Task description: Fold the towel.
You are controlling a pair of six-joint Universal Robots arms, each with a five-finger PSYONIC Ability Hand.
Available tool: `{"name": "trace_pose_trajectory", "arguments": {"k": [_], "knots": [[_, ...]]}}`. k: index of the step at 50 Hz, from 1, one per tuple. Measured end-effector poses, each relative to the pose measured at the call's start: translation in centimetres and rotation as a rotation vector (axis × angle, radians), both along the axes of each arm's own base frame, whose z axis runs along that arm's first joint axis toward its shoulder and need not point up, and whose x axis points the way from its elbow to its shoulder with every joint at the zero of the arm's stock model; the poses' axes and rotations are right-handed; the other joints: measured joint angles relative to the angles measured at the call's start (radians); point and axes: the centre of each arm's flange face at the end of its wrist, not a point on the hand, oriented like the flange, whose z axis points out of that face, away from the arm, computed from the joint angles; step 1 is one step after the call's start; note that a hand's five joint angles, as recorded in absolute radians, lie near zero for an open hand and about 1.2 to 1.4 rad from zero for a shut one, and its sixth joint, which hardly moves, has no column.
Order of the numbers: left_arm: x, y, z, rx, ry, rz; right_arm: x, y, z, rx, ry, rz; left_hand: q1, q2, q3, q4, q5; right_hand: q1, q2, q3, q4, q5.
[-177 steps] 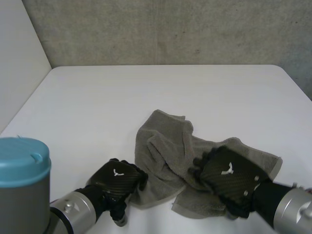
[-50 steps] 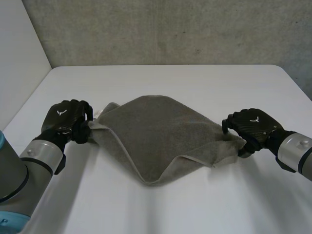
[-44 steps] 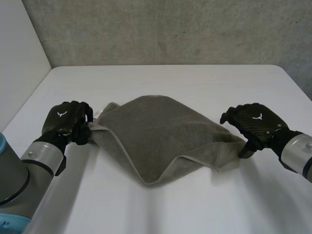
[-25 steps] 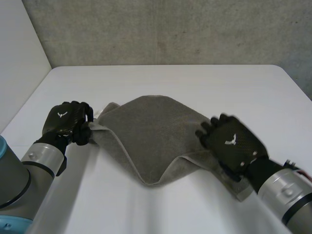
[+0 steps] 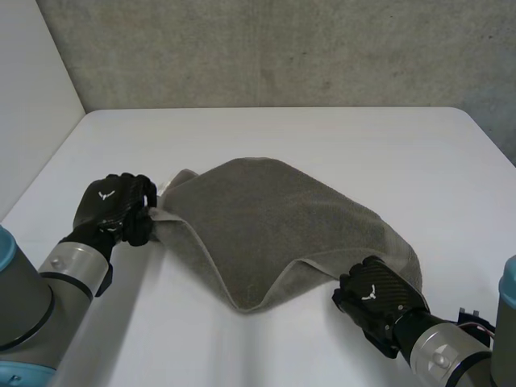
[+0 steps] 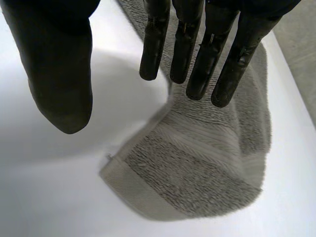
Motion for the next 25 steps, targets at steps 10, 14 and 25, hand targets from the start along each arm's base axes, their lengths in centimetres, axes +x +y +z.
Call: {"name": "trace_pose_trajectory", "arguments": {"k": [10,14,25], "knots": [[-0.1,0.0,-0.3,0.008,-0.002,-0.003,0.2,-1.2,-1.5,0.0,0.0,-0.011,0.0,0.0,0.0,0.0,0.0,-0.004,0.0,-0.003,0.0,-0.007],[-0.1,0.1,-0.3,0.008,-0.002,-0.004,0.1,-1.7,-1.8,-0.013,-0.001,-0.022,0.0,0.0,0.0,0.0,0.0,-0.004,0.0,-0.003,0.0,-0.008],[-0.1,0.2,-0.4,0.014,-0.004,-0.005,-0.1,-2.6,-2.4,-0.023,0.009,-0.038,0.0,0.0,0.0,0.0,0.0,-0.004,0.0,-0.003,0.0,-0.009]]}}
